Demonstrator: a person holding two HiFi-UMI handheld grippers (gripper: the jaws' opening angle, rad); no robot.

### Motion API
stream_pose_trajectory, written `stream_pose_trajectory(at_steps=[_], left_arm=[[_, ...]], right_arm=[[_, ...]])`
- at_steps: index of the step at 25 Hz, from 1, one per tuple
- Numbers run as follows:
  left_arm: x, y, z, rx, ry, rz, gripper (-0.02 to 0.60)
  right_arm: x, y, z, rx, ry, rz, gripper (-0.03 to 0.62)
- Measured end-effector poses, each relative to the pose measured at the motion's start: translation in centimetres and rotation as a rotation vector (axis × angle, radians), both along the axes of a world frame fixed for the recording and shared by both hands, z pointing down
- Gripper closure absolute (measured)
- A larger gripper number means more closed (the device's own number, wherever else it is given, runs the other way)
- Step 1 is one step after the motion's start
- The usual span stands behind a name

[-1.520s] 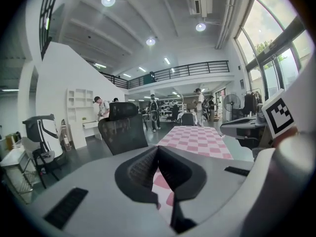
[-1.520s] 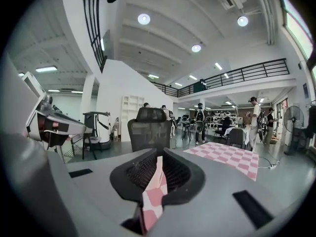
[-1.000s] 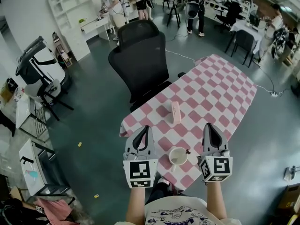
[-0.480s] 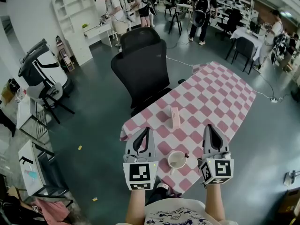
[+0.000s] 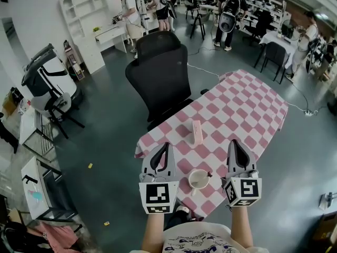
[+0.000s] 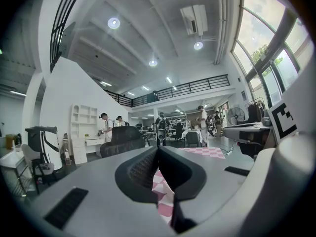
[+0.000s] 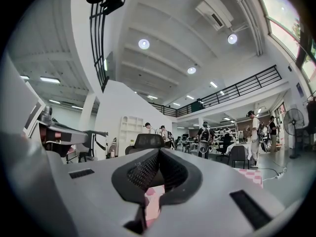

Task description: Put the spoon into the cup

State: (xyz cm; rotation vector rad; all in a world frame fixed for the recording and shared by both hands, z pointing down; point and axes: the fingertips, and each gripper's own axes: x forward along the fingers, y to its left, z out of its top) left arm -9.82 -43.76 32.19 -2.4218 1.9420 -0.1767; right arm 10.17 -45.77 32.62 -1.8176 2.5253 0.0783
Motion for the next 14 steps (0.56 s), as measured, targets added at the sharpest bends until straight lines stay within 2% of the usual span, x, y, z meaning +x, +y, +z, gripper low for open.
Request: stream_pose_trajectory(at_steps=[14], left_arm=[[-0.52,-0.34,0.63,-0.008,-0.007,-0.02,0.568]], right_arm=[[-0.09,-0.48,0.5,-0.006,0.008,-0.003,0.58]])
